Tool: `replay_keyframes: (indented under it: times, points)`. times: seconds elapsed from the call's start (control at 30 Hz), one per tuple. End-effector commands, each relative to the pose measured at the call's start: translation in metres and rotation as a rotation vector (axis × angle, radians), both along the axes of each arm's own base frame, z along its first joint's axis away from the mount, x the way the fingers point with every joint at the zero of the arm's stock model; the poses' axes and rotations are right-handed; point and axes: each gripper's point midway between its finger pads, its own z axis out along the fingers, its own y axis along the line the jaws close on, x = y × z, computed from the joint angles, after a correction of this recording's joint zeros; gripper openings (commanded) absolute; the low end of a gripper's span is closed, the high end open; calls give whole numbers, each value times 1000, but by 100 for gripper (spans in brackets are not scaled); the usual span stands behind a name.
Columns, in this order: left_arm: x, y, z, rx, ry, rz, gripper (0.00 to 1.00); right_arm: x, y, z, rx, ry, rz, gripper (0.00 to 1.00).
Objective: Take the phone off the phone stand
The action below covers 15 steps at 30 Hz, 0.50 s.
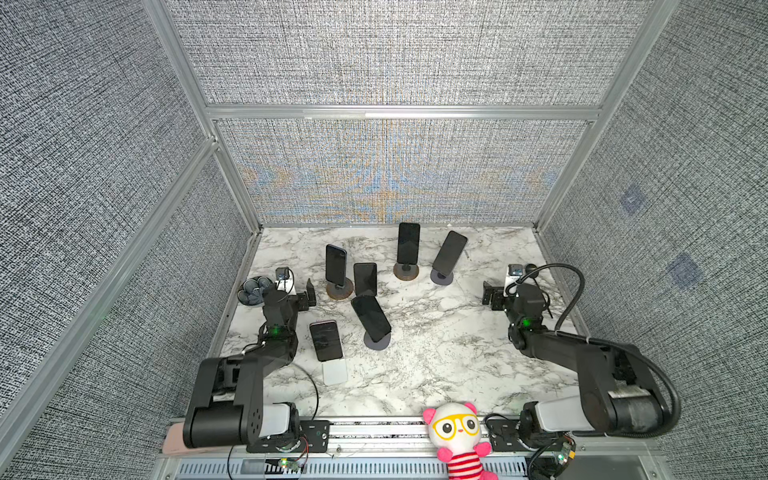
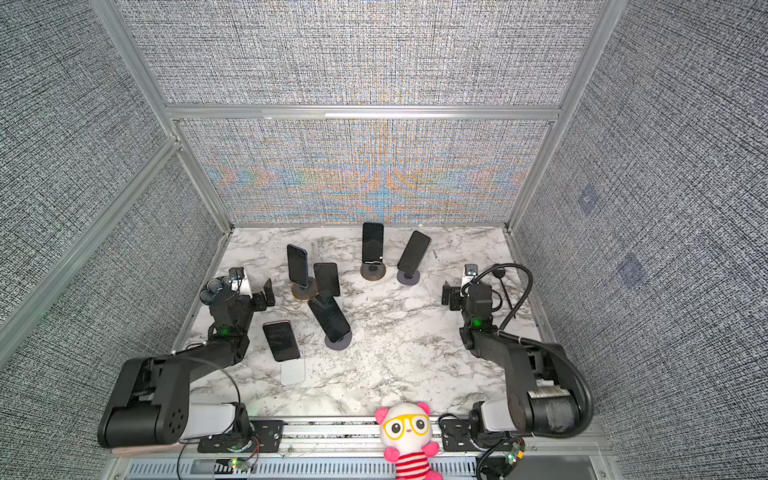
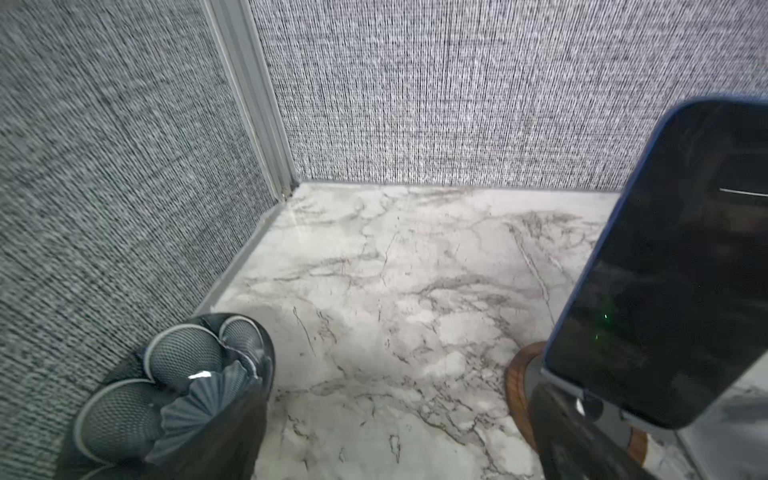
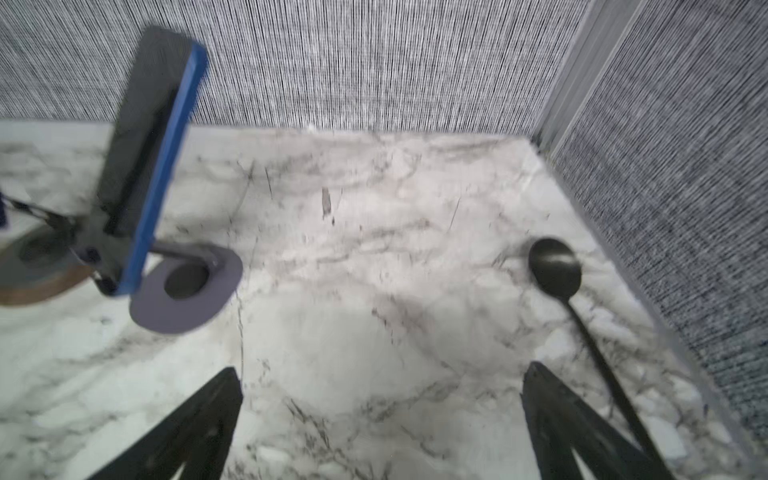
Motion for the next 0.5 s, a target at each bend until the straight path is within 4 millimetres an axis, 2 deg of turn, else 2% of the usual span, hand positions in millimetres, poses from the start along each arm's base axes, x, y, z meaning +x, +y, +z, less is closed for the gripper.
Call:
replay_keyframes:
  times: [0.0,0.07,0.13,0.2,0.23,0.33,0.4,0.43,0.47]
  points:
    - [-7,-1,30,31,1,-13,99,-13,0,6,21,157,-9,99]
    - [-8,-1,61,10,-10,-9,99,-25,5,18,58,259,0,99]
    - [-9,-16,86,-15,-1,-89,99,-41,9,30,96,347,9,99]
    - [-7,-38,98,-54,51,-215,99,-55,17,42,130,400,45,99]
    - [-5,-50,102,-67,73,-280,99,-60,22,46,142,418,66,99]
    - [-3,-90,98,-79,167,-490,99,-75,37,57,183,479,147,99]
    - [-1,-104,94,-81,202,-568,99,-86,44,54,204,548,184,99]
    - [-1,-108,93,-80,214,-586,99,-86,48,65,214,542,202,99]
    - [0,-112,94,-78,220,-610,99,-91,52,65,229,562,224,99]
